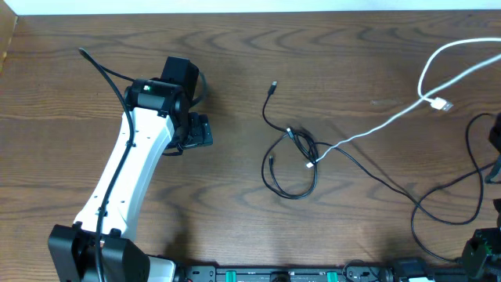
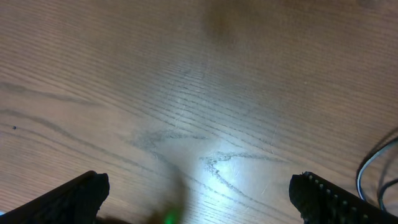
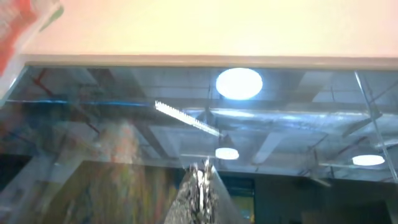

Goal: Untangle cables

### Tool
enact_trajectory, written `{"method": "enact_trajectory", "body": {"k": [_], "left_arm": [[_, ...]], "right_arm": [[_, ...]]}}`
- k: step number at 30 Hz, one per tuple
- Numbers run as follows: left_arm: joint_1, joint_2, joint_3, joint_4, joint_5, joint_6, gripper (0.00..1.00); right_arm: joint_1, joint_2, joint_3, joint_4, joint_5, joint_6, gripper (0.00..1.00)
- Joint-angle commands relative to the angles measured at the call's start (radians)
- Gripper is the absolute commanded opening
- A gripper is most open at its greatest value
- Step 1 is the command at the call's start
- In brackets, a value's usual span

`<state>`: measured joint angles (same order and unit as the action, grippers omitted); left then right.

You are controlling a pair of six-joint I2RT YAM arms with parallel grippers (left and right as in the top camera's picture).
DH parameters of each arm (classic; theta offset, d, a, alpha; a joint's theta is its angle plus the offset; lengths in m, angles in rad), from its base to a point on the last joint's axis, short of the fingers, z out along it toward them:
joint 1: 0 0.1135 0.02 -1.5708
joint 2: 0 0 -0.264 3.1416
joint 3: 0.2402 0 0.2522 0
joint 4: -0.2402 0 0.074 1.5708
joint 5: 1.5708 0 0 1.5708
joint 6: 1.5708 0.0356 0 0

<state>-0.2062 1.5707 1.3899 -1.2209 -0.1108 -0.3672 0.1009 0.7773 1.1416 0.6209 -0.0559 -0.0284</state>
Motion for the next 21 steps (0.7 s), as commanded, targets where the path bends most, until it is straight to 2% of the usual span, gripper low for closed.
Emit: {"method": "enact_trajectory", "body": {"k": [1,5,10,12,16,21], "left_arm": [[0.005,-0.003,0.012,0.0,-0.01,-0.009,0.98],[0.005,-0.003,0.012,0.0,-0.01,-0.009,0.98],[0.005,-0.003,0.012,0.0,-0.01,-0.009,0.98],[0.005,-0.003,0.012,0.0,-0.01,-0.009,0.98],[0.005,-0.003,0.012,0.0,-0.01,-0.009,0.98],[0.005,-0.003,0.012,0.0,-0.01,-0.009,0.98]], "right_arm": [[-0.006,0.001,0.009,0.067,-0.011,0.039,0.01],[-0.006,0.002,0.019,0.124,-0.034,0.039,0.01],[-0.006,0.002,0.028,0.051,-0.051,0.039,0.01],[-0.006,0.002,0.028,-0.062,-0.08,0.039,0.01],[-0.006,0.016,0.028,-0.397,-0.104,0.032,0.01],[-0.006,0.077,0.028,-0.752,-0.063,-0.079,0.01]]}}
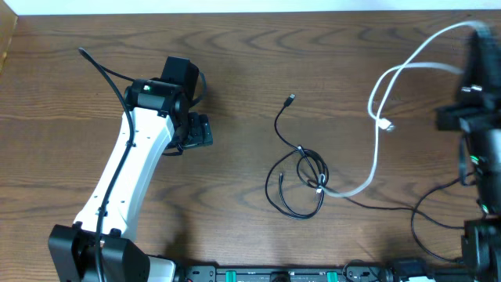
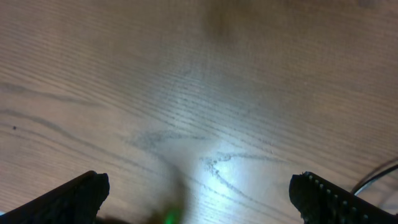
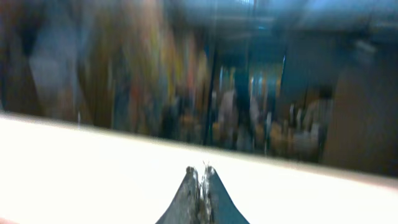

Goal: Untangle cables

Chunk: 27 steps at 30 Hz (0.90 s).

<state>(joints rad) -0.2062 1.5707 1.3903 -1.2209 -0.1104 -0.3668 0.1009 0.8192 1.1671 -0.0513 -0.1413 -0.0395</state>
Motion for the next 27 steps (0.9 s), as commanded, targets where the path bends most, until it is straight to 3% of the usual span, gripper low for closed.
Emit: {"method": "enact_trajectory", "body": {"k": [1,5,12,13,14,15,16,18,27], "left_arm": [[0.005,-0.003,0.011,0.0,-0.01,-0.009,0.98],[0.005,-0.003,0.011,0.0,-0.01,-0.01,0.98],[0.005,-0.003,0.011,0.0,-0.01,-0.009,0.98],[0.005,-0.003,0.011,0.0,-0.01,-0.01,0.98],[0.005,-0.003,0.011,0.0,-0.01,-0.01,0.98],[0.005,-0.003,0.011,0.0,-0.01,-0.009,0.98],[0.005,-0.003,0.011,0.0,-0.01,-0.009,0.98],[0.005,-0.003,0.011,0.0,-0.01,-0.01,0.98],[0.005,-0.003,0.011,0.0,-0.01,-0.009,0.98]], "right_arm": [[-0.006,0.055,0.003,-0.144,0.051,-0.075,0.01],[-0.006,0.17,0.003,-0.303,0.192,-0.09,0.01],[-0.017,0.41,0.003,-0.354,0.315,-0.107,0.01],[-0.018,0.444,0.003,-0.354,0.315,-0.101,0.14],[-0.018,0.466,0.003,-0.356,0.315,-0.089,0.49],[-0.018,0.486,0.003,-0.361,0.311,-0.08,0.77],[-0.018,0.499,0.003,-0.367,0.299,-0.077,0.92],[-0.018,0.507,0.003,-0.375,0.268,-0.077,0.99],[-0.018,0.465,0.003,-0.442,0.203,-0.078,0.99]]}}
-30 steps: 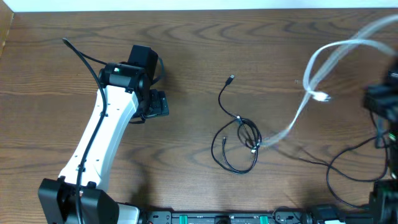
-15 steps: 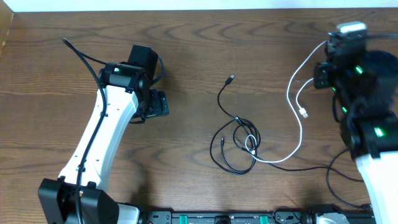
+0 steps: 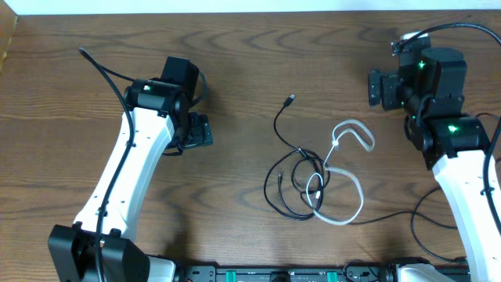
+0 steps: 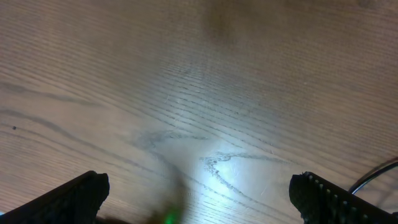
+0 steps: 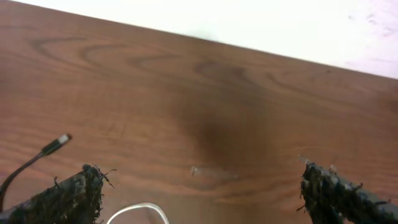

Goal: Untangle cables

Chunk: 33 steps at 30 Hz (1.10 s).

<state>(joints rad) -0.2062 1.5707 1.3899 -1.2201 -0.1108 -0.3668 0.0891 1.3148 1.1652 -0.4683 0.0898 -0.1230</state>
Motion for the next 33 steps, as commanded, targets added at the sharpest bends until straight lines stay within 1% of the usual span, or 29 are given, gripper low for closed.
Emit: {"method": "enact_trajectory", "body": {"k": [1,7,11,14,16,19,21,26,27,33], "left_arm": [[0.005,-0.003,0.012,0.0,-0.01,-0.009,0.98],[0.005,-0.003,0.012,0.0,-0.01,-0.01,0.98],[0.005,-0.003,0.012,0.0,-0.01,-0.01,0.98],[0.005,-0.003,0.012,0.0,-0.01,-0.01,0.98],[0.005,-0.003,0.012,0.0,-0.01,-0.009,0.98],[0.005,-0.003,0.012,0.0,-0.01,-0.009,0.98],[0.005,-0.003,0.012,0.0,-0.01,-0.009,0.98],[0.005,-0.003,0.012,0.0,-0.01,-0.009,0.98],[0.005,-0.003,0.012,0.0,-0.01,-0.01,0.98],[0.005,-0.003,0.012,0.0,-0.01,-0.01,0.98]], "right_arm": [[-0.006,-0.038,0.005,-0.045,-0.058,0.005,0.99],[-0.005,-0.083,0.005,-0.128,-0.351,-0.017,0.99],[-0.002,-0.094,0.005,-0.232,-0.549,-0.016,0.99],[0.006,-0.089,0.004,-0.348,-0.619,-0.012,0.99],[0.024,-0.083,0.004,-0.428,-0.628,-0.003,0.99],[0.082,-0.066,-0.006,-0.538,-0.628,0.023,0.99],[0.121,-0.06,-0.014,-0.571,-0.628,0.035,0.99],[0.23,-0.042,-0.057,-0.565,-0.629,0.137,0.99],[0.274,-0.033,-0.085,-0.537,-0.646,0.174,0.99],[0.363,-0.02,-0.198,-0.423,-0.665,0.247,0.99]]}}
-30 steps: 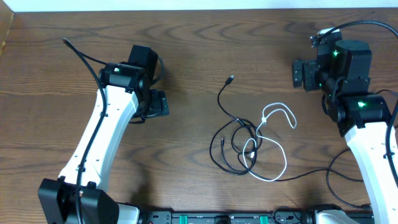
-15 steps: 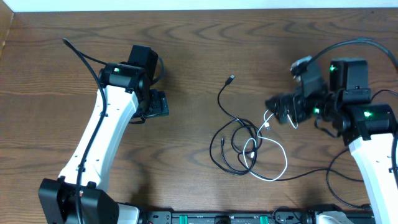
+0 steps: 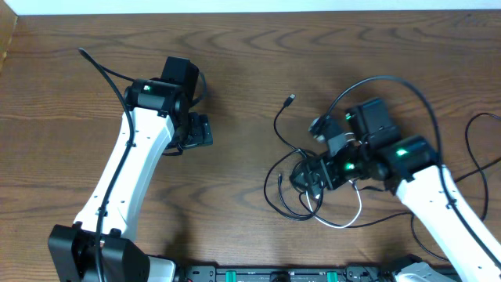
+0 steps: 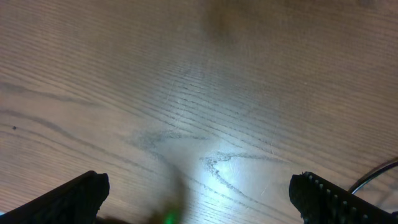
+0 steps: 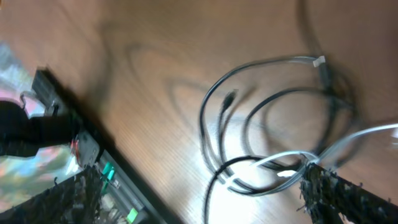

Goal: Untangle cables

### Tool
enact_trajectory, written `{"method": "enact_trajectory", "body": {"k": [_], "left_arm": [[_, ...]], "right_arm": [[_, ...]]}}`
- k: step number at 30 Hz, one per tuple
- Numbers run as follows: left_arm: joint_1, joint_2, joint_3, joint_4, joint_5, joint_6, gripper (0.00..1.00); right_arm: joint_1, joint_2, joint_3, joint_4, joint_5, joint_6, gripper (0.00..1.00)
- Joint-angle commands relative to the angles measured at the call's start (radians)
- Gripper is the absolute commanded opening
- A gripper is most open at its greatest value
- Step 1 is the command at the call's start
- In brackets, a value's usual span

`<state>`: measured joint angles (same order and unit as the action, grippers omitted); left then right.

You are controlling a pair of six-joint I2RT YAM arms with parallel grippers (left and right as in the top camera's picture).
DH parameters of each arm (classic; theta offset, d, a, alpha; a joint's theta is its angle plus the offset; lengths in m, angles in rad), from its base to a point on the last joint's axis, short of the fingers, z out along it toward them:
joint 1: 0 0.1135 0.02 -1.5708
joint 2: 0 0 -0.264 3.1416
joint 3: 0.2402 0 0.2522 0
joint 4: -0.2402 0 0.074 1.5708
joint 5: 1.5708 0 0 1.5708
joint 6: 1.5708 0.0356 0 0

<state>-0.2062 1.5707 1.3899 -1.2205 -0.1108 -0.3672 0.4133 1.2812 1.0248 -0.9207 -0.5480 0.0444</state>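
A tangle of thin black cables [image 3: 291,196] lies right of the table's middle, one plug end [image 3: 290,99] reaching toward the back. A white cable [image 3: 348,220] loops out from under it at the front. My right gripper [image 3: 313,177] hangs open just above the tangle. In its wrist view the black loops [image 5: 249,124] and the white cable [image 5: 364,132] lie between and beyond the spread gripper [image 5: 205,199]. My left gripper [image 3: 194,131] stands open over bare wood at the left [image 4: 199,199], with a black cable [image 4: 373,173] at the view's right edge.
The wooden table [image 3: 235,63] carries nothing else near the tangle. The arms' base rail [image 3: 274,274] runs along the front edge and shows in the right wrist view [image 5: 93,155]. The right arm's own black lead [image 3: 391,82] arcs over it.
My right gripper, open at the back right of the table, now hangs open over the tangle. The white cable's loop now shows only at the front of the tangle. The left arm is unchanged.
The white cable first stretched from the tangle to the far right, my right gripper shut and facing the ceiling. Then the cable curved up toward that gripper at the back right. Later the gripper was open there, the cable coiled on the tangle. Now it hovers there.
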Motion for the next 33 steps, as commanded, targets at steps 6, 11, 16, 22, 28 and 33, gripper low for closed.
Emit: {"method": "enact_trajectory", "body": {"k": [6,11,16,22,28,33], "left_arm": [[0.005,-0.003,0.012,0.0,-0.01,-0.009,0.98],[0.005,-0.003,0.012,0.0,-0.01,-0.009,0.98],[0.005,-0.003,0.012,0.0,-0.01,-0.009,0.98],[0.005,-0.003,0.012,0.0,-0.01,-0.009,0.98],[0.005,-0.003,0.012,0.0,-0.01,-0.009,0.98],[0.005,-0.003,0.012,0.0,-0.01,-0.009,0.98]], "right_arm": [[0.064,0.015,-0.148,0.104,0.018,0.299,0.81],[0.067,0.015,-0.159,0.097,0.077,0.337,0.79],[0.076,0.015,-0.17,0.091,0.114,0.338,0.79],[0.108,0.016,-0.242,0.134,0.172,0.412,0.84],[0.154,0.016,-0.318,0.303,0.145,0.442,0.78],[0.178,0.016,-0.335,0.406,0.161,0.448,0.72]]}}
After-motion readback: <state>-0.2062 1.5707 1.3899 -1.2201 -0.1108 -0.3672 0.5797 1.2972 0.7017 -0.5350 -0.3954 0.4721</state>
